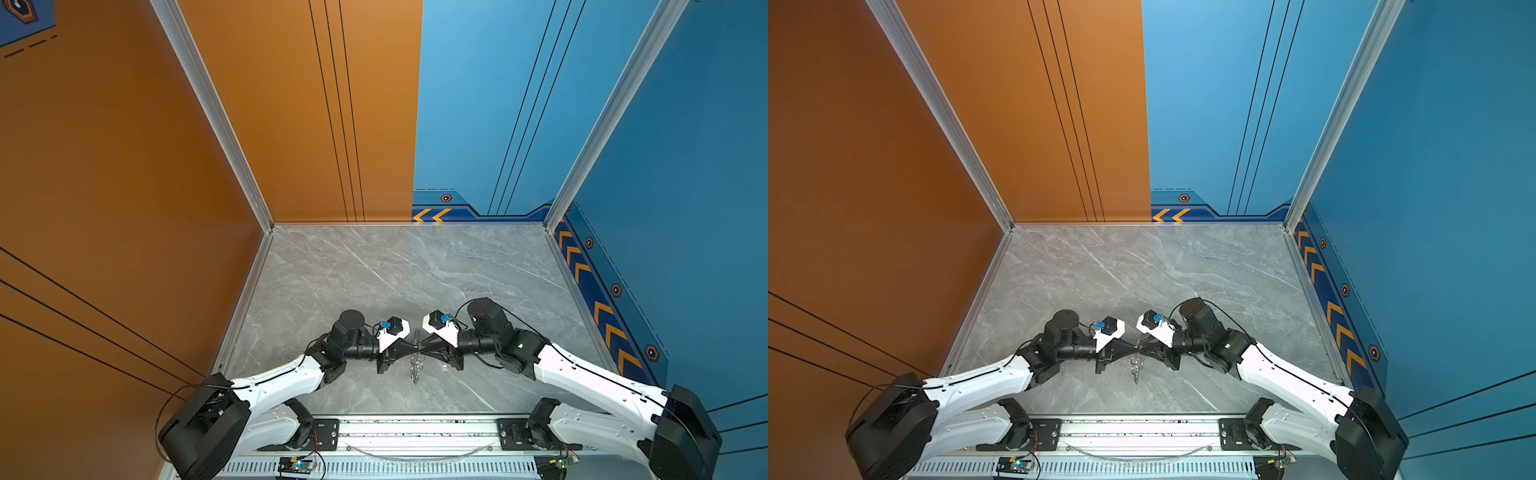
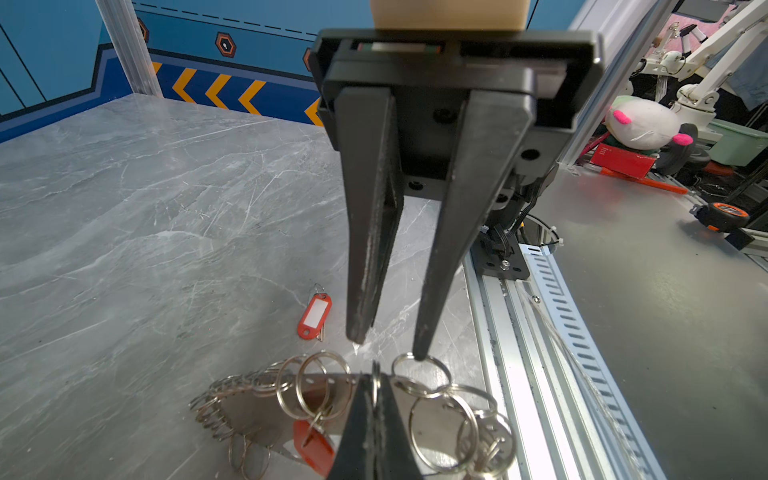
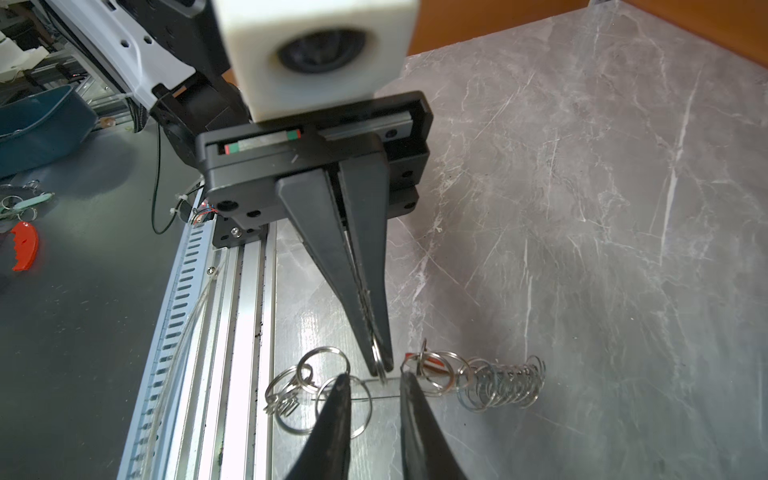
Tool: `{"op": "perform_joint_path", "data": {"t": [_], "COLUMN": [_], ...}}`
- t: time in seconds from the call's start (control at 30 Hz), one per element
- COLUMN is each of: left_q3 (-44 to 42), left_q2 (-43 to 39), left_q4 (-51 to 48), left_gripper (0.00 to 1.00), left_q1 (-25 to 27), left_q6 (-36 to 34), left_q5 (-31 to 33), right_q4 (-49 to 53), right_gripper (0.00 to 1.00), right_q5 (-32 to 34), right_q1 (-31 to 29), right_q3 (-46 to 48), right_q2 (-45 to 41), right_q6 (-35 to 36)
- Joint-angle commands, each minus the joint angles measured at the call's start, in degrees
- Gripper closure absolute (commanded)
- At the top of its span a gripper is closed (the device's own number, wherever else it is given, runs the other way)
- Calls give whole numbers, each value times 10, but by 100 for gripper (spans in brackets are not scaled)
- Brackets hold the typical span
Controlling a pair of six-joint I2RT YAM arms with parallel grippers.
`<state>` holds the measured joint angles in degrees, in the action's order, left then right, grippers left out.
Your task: Put the keys on the keyring
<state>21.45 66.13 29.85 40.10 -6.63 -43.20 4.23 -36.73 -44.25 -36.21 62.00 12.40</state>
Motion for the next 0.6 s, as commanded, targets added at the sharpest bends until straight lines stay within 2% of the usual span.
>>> {"op": "perform_joint_path", "data": {"t": [0.0,0.57], "left_q3": [9,12], "left_q2": [4,10], "left_q4": [6,6], "left_gripper": [100,100], "left_q1": [3,5], "left_q6": [-6,-4], "left_q5": [-19,-39], "right_q4": [-15,-20], "right_gripper": [79,90], "right_q5": [-19,-3], "right_q1": [3,0], "right_q3": [7,10], "right_q2": [7,24], "right_q6": [22,35]}}
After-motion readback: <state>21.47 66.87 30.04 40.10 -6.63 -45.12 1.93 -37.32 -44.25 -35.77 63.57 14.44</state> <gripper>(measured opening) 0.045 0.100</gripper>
